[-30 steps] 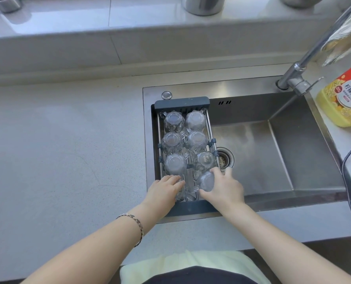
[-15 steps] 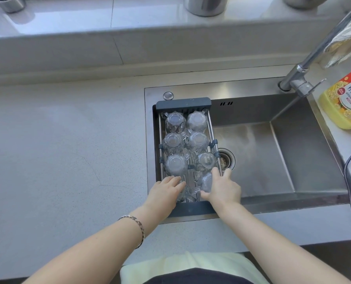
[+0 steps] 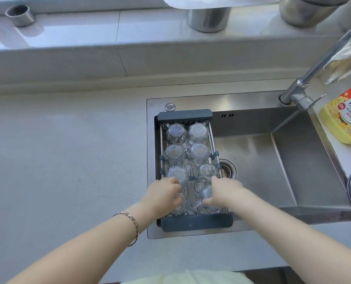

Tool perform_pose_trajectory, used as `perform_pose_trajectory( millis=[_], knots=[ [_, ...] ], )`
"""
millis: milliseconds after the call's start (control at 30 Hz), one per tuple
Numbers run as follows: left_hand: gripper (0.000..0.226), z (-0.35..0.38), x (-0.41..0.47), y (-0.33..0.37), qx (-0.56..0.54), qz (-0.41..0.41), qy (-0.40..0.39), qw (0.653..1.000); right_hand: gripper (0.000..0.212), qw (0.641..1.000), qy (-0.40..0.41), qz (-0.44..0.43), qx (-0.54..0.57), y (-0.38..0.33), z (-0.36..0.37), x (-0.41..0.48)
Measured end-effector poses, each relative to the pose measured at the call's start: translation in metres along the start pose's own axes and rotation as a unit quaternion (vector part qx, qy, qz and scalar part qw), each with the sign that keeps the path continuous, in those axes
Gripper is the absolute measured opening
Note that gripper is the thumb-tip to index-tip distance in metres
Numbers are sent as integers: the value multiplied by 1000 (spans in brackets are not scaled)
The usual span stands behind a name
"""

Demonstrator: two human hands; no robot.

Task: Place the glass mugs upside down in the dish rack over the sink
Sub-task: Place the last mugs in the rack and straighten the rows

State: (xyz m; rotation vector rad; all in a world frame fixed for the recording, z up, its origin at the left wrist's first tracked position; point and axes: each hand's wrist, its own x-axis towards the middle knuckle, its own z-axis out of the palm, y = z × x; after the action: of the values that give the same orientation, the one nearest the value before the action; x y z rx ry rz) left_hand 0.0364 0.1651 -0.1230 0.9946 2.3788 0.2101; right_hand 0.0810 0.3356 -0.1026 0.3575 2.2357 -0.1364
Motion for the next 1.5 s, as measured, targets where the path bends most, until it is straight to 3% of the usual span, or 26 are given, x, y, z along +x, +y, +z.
perform_pose_trajectory(
  millis=[67,167,300,467,633,833,1067,1200,1333,1500],
  knots=[
    [26,-23,14,-7,-49,-40,44,997,56,998,8,-43,49,9,-33,6],
    [28,-57,44,-19,-117,-115,87,983,43,980,111,-63,154,17,-68,29],
    [42,-81,90,-32,-169,-189,92,963,55,955,185,-17,231,12,-90,81],
    [59,-79,140,-32,-164,-232,57,957,78,962,151,15,229,-6,-86,134],
    [67,-64,165,-32,-100,-260,13,960,70,936,202,26,289,-6,-78,148],
    [65,-66,161,-36,-50,-213,21,976,68,932,215,21,291,0,-75,147],
    [66,-84,143,-30,-189,-241,101,947,70,925,234,28,299,5,-69,148],
    [73,-102,141,-27,1,-104,61,993,72,926,228,24,300,5,-70,148],
    [70,-103,152,-25,209,6,-43,977,69,926,222,22,306,5,-71,145],
    [61,-96,164,-28,222,13,-75,972,69,920,222,20,324,6,-70,146]
  ],
)
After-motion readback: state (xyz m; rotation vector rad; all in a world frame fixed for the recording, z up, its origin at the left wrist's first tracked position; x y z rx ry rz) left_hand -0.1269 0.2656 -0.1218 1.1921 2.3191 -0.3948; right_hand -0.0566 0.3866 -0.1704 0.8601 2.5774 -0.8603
